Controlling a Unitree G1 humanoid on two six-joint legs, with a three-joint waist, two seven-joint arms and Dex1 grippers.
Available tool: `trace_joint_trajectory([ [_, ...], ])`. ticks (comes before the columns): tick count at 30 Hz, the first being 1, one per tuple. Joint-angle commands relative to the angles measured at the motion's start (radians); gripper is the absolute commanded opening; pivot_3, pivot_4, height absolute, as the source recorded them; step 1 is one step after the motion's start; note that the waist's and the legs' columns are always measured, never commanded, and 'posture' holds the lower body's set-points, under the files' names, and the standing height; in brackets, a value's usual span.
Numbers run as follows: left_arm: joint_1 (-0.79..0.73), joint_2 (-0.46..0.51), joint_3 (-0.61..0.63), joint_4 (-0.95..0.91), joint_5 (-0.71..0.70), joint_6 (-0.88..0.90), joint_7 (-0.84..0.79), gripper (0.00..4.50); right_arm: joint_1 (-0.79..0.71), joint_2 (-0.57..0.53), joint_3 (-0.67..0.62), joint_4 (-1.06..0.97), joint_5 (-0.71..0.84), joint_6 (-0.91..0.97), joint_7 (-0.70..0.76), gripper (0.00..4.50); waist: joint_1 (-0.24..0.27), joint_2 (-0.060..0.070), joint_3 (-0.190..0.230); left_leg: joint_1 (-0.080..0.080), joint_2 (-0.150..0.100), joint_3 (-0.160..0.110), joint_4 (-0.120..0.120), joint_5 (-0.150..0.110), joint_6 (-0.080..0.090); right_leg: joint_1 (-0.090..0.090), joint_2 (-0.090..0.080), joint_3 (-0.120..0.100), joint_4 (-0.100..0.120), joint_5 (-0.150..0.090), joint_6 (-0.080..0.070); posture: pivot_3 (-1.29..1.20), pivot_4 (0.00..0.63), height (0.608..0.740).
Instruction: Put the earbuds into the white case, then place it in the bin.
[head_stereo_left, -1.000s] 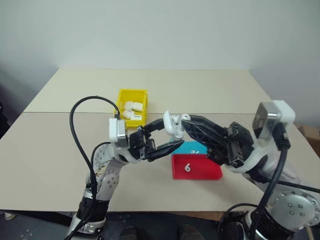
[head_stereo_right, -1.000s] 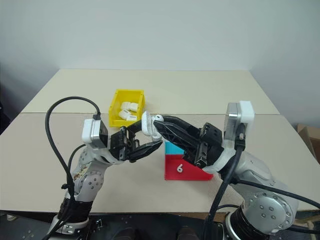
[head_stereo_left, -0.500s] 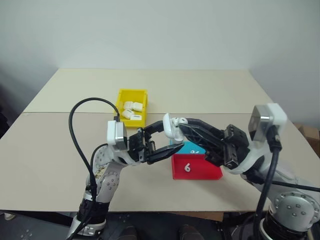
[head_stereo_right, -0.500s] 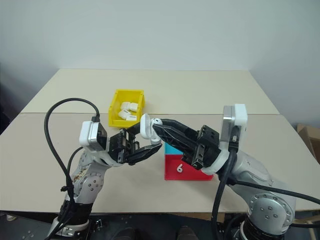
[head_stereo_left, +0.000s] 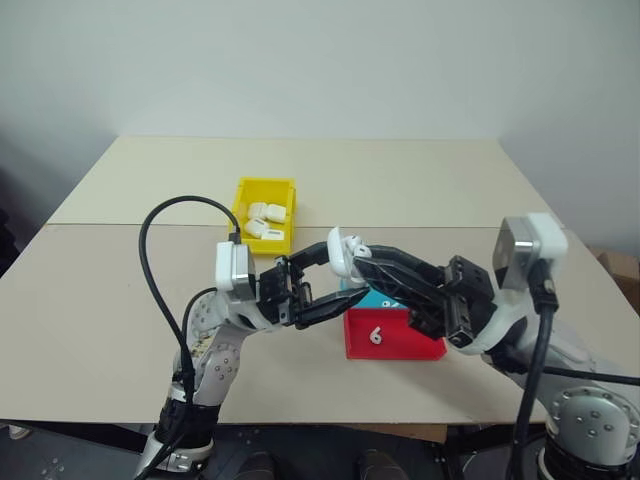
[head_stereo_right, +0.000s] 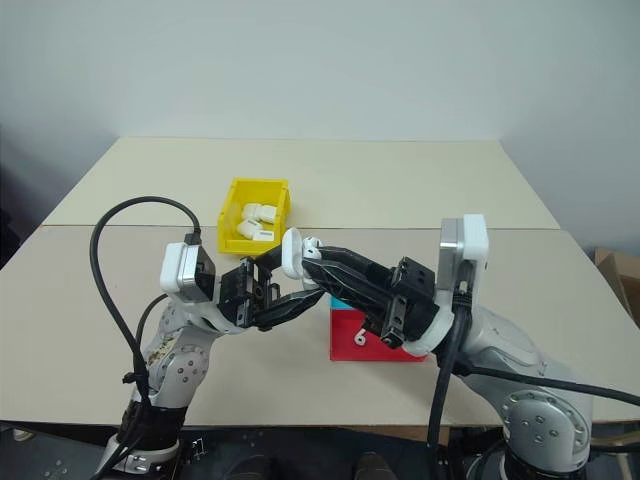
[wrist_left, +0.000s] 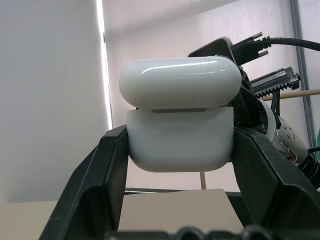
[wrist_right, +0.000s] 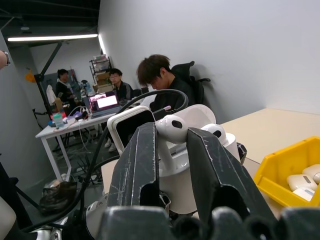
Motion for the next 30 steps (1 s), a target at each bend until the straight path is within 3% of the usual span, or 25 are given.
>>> trace_joint_trajectory([
  [1, -0.008, -0.006, 0.007, -0.047, -0.010, -0.015, 0.006, 2.79, 0.014, -0.035, 0.041, -0.042, -0.052, -0.042, 0.011, 1.88, 0.000, 0.000, 0.000, 0.000, 0.000, 0.000, 0.000, 0.000, 0.000, 0.000, 0.000, 0.000, 0.000, 0.000, 0.000, 0.00, 0.150, 0.740],
  [3, -0.009, -0.007, 0.007, -0.048, -0.011, -0.015, 0.006, 2.79, 0.019, -0.045, 0.056, -0.046, -0.079, -0.058, -0.010, 2.54, 0.000, 0.000, 0.000, 0.000, 0.000, 0.000, 0.000, 0.000, 0.000, 0.000, 0.000, 0.000, 0.000, 0.000, 0.000, 0.00, 0.150, 0.740],
  [11, -0.007, 0.000, 0.009, -0.032, -0.002, -0.021, -0.004, 2.79, 0.055, -0.113, 0.016, -0.036, -0.127, -0.136, 0.024, 2.54, 0.003, 0.000, 0.000, 0.000, 0.000, 0.000, 0.000, 0.000, 0.000, 0.000, 0.000, 0.000, -0.001, 0.000, 0.000, 0.00, 0.150, 0.740],
  [15, -0.009, 0.001, 0.004, 0.004, 0.019, -0.046, -0.028, 2.79, 0.042, -0.237, -0.108, 0.043, -0.061, -0.128, 0.079, 2.54, 0.006, 0.000, 0.000, -0.001, 0.000, 0.000, 0.000, 0.000, 0.000, 0.001, 0.000, 0.000, -0.002, 0.000, 0.000, 0.00, 0.150, 0.740],
  [19, -0.024, -0.018, -0.020, 0.051, 0.041, -0.048, -0.042, 2.79, -0.141, -0.428, -0.131, 0.122, -0.017, -0.065, 0.109, 2.54, 0.001, 0.000, 0.000, 0.000, -0.001, 0.000, 0.001, 0.000, 0.000, 0.002, 0.000, 0.000, -0.002, 0.001, 0.001, 0.00, 0.150, 0.740],
  [22, -0.047, -0.040, -0.039, 0.108, 0.066, -0.079, -0.075, 2.79, -0.312, -0.530, -0.051, 0.212, -0.007, 0.006, 0.164, 1.93, 0.000, 0.000, 0.001, 0.002, 0.000, 0.000, 0.000, 0.000, 0.001, 0.003, 0.000, 0.000, -0.002, 0.001, 0.000, 0.00, 0.150, 0.740],
  [27, -0.101, -0.069, -0.049, 0.203, 0.103, -0.124, -0.107, 2.79, -0.558, -0.580, 0.135, 0.323, -0.097, 0.109, 0.253, 0.15, 0.002, 0.000, 0.001, 0.002, -0.001, 0.000, 0.000, 0.000, 0.001, 0.003, 0.000, 0.001, -0.004, 0.001, 0.000, 0.00, 0.150, 0.740],
  [30, -0.123, -0.089, -0.053, 0.258, 0.126, -0.158, -0.121, 2.79, -0.660, -0.564, 0.216, 0.351, -0.146, 0.146, 0.307, 0.02, 0.006, 0.000, 0.001, 0.000, 0.000, 0.000, 0.000, 0.000, 0.001, 0.002, 0.000, 0.000, -0.004, 0.001, 0.000, 0.00, 0.150, 0.740],
])
